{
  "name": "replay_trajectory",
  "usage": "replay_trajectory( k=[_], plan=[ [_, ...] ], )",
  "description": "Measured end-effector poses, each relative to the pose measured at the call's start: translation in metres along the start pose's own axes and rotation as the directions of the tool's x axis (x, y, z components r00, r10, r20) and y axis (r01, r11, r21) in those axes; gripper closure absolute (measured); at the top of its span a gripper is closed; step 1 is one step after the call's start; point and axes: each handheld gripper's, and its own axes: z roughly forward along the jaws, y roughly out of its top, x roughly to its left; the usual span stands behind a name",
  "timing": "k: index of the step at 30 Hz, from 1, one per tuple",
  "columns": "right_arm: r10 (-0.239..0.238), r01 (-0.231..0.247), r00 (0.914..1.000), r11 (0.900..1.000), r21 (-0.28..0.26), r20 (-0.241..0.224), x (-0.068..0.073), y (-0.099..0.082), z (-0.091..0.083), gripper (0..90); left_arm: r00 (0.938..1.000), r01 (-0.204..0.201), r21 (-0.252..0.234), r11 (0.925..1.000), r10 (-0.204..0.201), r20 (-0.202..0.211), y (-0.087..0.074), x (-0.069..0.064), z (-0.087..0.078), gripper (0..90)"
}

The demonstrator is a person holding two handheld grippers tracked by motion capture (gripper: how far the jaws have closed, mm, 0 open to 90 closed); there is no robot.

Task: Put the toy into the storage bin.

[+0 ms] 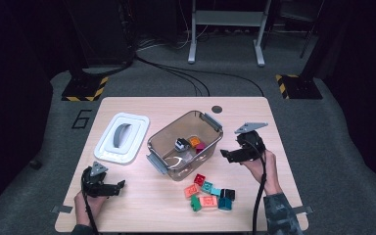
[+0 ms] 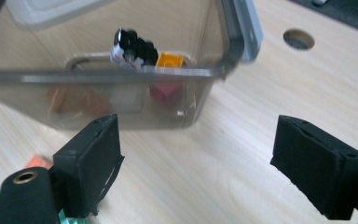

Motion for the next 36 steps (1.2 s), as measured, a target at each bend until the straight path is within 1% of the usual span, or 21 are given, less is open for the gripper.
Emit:
replay_trajectory(
  k=[1,3,4,5,7,12,15,19,21,23,24,25,26,27,28,29,31,32,33,35,36],
  plan=[
    [0.000,0.000,1.0000,1.0000,0.004,-0.003,-0.001,-0.005,0.000,13.8,1.0000,0.000,0.001,1.0000,0.000,0.000,0.000,0.000,0.000,2.1],
    [0.021,-0.021,0.9997,0.9997,0.009,-0.010,-0.001,-0.015,0.001,13.2,1.0000,0.000,0.000,1.0000,0.000,-0.001,0.000,0.000,0.000,2.1],
    [0.012,-0.012,0.9998,0.9999,0.011,-0.013,-0.003,-0.020,0.001,12.7,1.0000,0.000,0.001,1.0000,0.000,0.000,0.000,0.000,0.000,2.1],
    [0.027,-0.026,0.9995,0.9994,0.022,-0.018,-0.001,-0.027,0.001,12.1,1.0000,-0.001,0.000,1.0000,0.001,-0.001,0.000,0.000,0.000,2.1],
    [0.024,-0.023,0.9995,0.9993,0.029,-0.022,-0.001,-0.036,0.003,11.6,1.0000,0.000,0.000,1.0000,0.000,0.000,0.000,0.000,0.000,2.1],
    [0.041,-0.039,0.9986,0.9980,0.050,-0.033,0.003,-0.062,0.007,12.6,1.0000,0.000,0.001,1.0000,0.000,0.000,0.000,0.000,0.000,2.1],
    [0.048,-0.045,0.9977,0.9970,0.062,-0.049,0.007,-0.076,0.010,14.1,1.0000,-0.001,-0.001,1.0000,0.001,-0.001,0.000,0.000,0.000,2.1],
    [0.042,-0.036,0.9960,0.9961,0.081,-0.079,0.013,-0.091,0.016,14.7,1.0000,-0.001,0.000,1.0000,0.001,-0.001,0.000,0.000,0.000,2.1],
    [0.044,-0.035,0.9944,0.9948,0.096,-0.095,0.018,-0.095,0.019,18.2,1.0000,0.001,0.001,1.0000,-0.001,-0.001,0.000,0.000,0.000,2.1],
    [0.027,-0.016,0.9935,0.9946,0.103,-0.111,0.020,-0.099,0.022,22.2,1.0000,0.002,0.000,1.0000,-0.002,-0.001,0.000,0.000,0.000,2.1],
    [0.036,-0.024,0.9923,0.9939,0.108,-0.118,0.022,-0.101,0.023,26.9,1.0000,0.001,0.001,1.0000,-0.001,-0.001,0.000,0.000,0.000,2.1],
    [0.029,-0.013,0.9906,0.9930,0.118,-0.134,0.022,-0.102,0.025,28.6,1.0000,0.001,0.001,1.0000,-0.001,-0.001,0.000,0.000,0.000,2.1],
    [0.043,-0.026,0.9892,0.9925,0.120,-0.140,0.023,-0.104,0.026,31.1,1.0000,0.001,0.001,1.0000,-0.001,-0.001,0.000,0.000,0.000,2.1],
    [0.035,-0.018,0.9885,0.9926,0.120,-0.147,0.023,-0.105,0.027,33.9,1.0000,0.000,0.000,1.0000,0.000,-0.003,0.000,0.000,0.000,2.1],
    [0.035,-0.018,0.9885,0.9926,0.120,-0.147,0.023,-0.105,0.027,33.9,1.0000,0.000,0.000,1.0000,0.000,-0.003,0.000,0.000,0.000,2.1],
    [0.034,-0.013,0.9866,0.9913,0.131,-0.159,0.023,-0.106,0.028,39.8,1.0000,-0.001,0.000,1.0000,0.001,-0.002,0.000,0.000,0.000,2.1],
    [0.051,-0.025,0.9846,0.9879,0.153,-0.167,0.025,-0.107,0.029,44.9,1.0000,0.001,0.001,1.0000,-0.001,-0.001,0.000,0.000,0.000,2.1],
    [0.038,-0.014,0.9855,0.9895,0.144,-0.165,0.025,-0.107,0.031,46.4,1.0000,0.001,0.001,1.0000,-0.001,-0.001,0.000,0.000,0.000,2.1],
    [0.035,-0.008,0.9848,0.9881,0.154,-0.170,0.024,-0.108,0.031,48.8,1.0000,0.001,0.001,1.0000,-0.001,-0.001,0.000,0.000,0.000,2.1],
    [0.038,-0.011,0.9827,0.9885,0.151,-0.181,0.023,-0.108,0.031,50.5,1.0000,0.001,0.001,1.0000,-0.001,-0.001,0.000,0.000,0.000,2.1],
    [0.052,-0.027,0.9842,0.9889,0.146,-0.170,0.022,-0.108,0.030,52.5,1.0000,0.000,-0.001,1.0000,0.000,-0.002,0.000,0.000,0.000,2.1]
  ],
)
